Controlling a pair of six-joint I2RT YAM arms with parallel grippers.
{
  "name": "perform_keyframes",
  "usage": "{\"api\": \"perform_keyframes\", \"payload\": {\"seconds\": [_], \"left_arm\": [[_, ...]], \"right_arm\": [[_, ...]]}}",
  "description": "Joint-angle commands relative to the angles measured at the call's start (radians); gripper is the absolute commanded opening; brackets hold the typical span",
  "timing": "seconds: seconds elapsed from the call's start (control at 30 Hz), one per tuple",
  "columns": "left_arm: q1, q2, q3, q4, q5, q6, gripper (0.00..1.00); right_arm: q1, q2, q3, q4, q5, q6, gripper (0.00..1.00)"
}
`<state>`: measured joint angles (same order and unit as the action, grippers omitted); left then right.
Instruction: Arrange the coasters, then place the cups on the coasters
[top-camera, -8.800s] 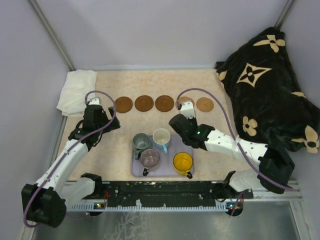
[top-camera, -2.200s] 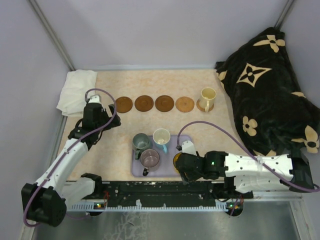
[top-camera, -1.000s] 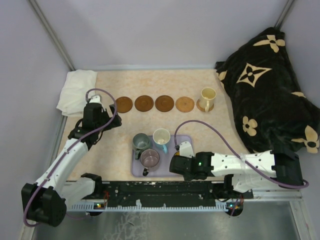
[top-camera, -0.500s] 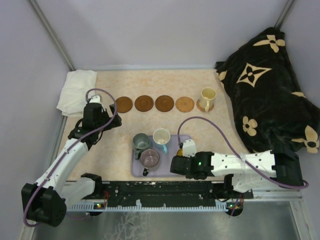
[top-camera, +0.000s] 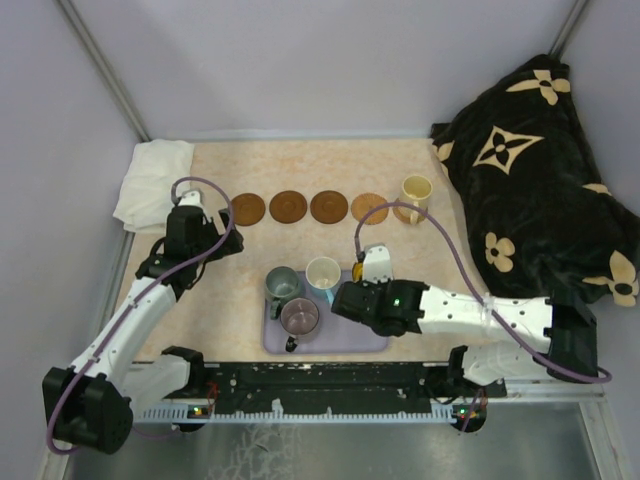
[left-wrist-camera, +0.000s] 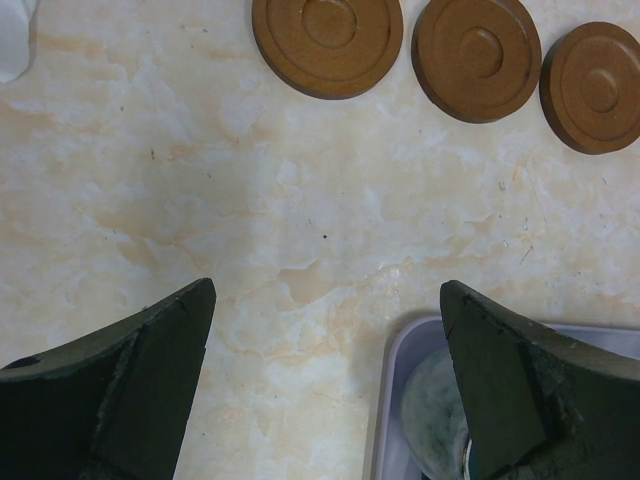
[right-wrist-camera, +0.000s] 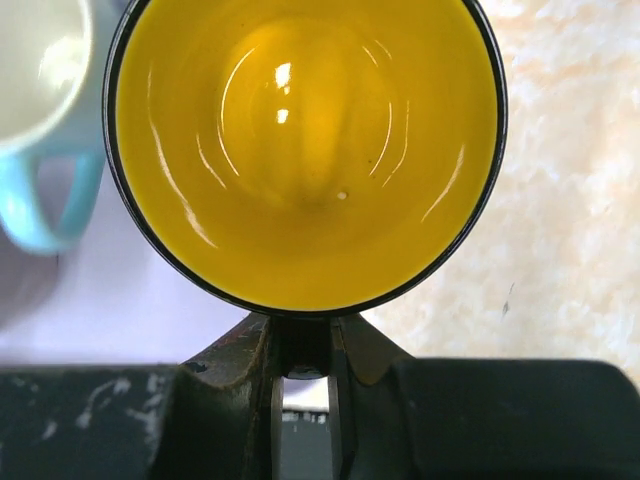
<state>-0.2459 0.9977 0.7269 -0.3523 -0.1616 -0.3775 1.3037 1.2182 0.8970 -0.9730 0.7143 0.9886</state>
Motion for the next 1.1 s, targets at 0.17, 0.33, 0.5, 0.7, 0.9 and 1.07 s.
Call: {"api": "perform_keyframes", "payload": {"seconds": [0.17, 0.33, 0.5, 0.7, 0.9, 1.07], "left_arm": [[0.002, 0.023, 0.017, 0.027, 0.054, -0.011, 1.00], [0.002, 0.035, 0.016, 0.025, 0.061, -0.009, 1.00], [0.002, 0.036, 0.020, 0.024, 0.059, -0.005, 1.00], [0.002, 0.037, 0.017, 0.026, 0.053, -0.002, 1.00], [0.002, 0.061, 0.026, 0.016, 0.048, 0.004, 1.00], [0.002, 0.066, 0.026, 0.012, 0.044, 0.008, 1.00]], "right_arm": [[-0.351, -0.041, 0.037, 0.473, 0.025, -0.429, 0.00], [-0.482, 0.078, 0.107, 0.632, -0.048, -0.568, 0.00], [-0.569, 0.218, 0.194, 0.726, -0.102, -0.685, 0.00], [-0.654, 0.355, 0.287, 0.796, -0.159, -0.735, 0.00], [-0.714, 0.485, 0.455, 0.688, -0.218, -0.725, 0.00], [-0.741, 0.575, 0.602, 0.571, -0.253, -0.729, 0.00]]}}
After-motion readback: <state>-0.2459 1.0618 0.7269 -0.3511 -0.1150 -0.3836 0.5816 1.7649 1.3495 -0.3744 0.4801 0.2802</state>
